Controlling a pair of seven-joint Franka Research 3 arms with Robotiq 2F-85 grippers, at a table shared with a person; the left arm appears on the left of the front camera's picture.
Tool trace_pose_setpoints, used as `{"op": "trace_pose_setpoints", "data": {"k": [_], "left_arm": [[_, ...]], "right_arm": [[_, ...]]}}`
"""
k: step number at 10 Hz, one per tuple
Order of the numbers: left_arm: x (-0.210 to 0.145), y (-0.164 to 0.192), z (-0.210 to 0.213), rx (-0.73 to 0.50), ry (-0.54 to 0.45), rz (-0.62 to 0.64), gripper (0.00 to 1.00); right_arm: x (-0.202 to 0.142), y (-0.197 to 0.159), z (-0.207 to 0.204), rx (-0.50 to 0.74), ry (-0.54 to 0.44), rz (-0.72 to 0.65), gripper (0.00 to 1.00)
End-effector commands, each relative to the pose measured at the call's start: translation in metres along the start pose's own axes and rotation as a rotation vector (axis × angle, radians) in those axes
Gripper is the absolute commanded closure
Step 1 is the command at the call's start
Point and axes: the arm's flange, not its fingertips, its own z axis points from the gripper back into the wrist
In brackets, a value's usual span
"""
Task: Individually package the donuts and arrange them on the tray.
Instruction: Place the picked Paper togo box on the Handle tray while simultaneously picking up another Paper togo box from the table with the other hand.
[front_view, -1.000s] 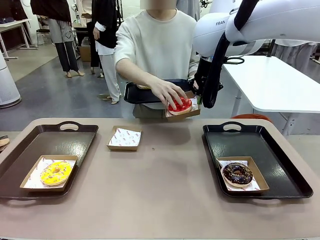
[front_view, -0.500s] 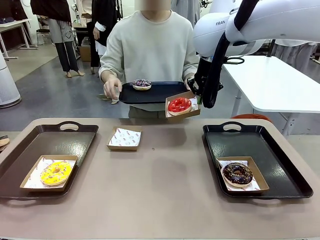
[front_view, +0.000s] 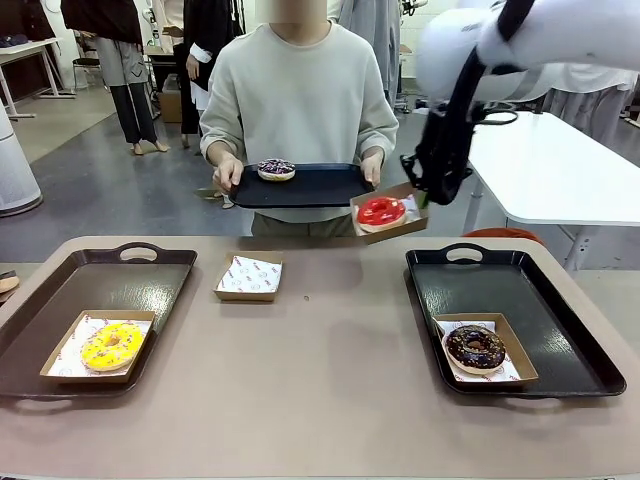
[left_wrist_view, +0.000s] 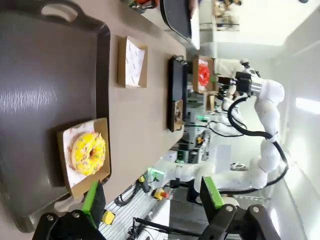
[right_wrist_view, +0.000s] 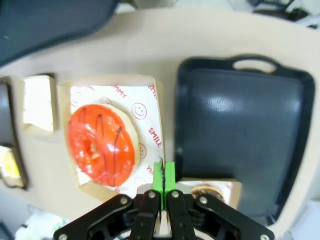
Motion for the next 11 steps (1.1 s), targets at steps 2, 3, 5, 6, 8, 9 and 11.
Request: {"op": "trace_pose_setpoints", "data": {"k": [2, 3, 5, 6, 8, 9, 11], "left_arm": [[0.038, -0.074, -0.032, 0.241, 0.111, 0.005, 0.00], [0.056, -0.105, -0.053, 0.326, 0.141, 0.006, 0.00], [0.081, -0.147, -0.104, 0.482, 0.166, -0.011, 0.00], [0.090, -0.159, -0.133, 0.544, 0.189, -0.032, 0.00], [0.101, -0.167, -0.195, 0.666, 0.225, -0.051, 0.00], [0.100, -0.164, -0.222, 0.729, 0.234, -0.054, 0.00], [0.086, -0.157, -0.271, 0.847, 0.273, -0.098, 0.00]], "right_arm": [[-0.020, -0.078, 0.018, 0.061, 0.032, 0.004, 0.99], [-0.022, -0.096, 0.016, 0.076, 0.022, 0.006, 0.99], [-0.022, -0.128, 0.002, 0.116, -0.007, -0.007, 0.99], [-0.022, -0.137, -0.006, 0.129, -0.010, -0.011, 0.99], [-0.020, -0.142, -0.023, 0.128, 0.010, -0.005, 0.99], [-0.021, -0.144, -0.031, 0.126, 0.020, -0.013, 0.99], [-0.025, -0.154, -0.046, 0.142, 0.026, -0.047, 0.99]]}}
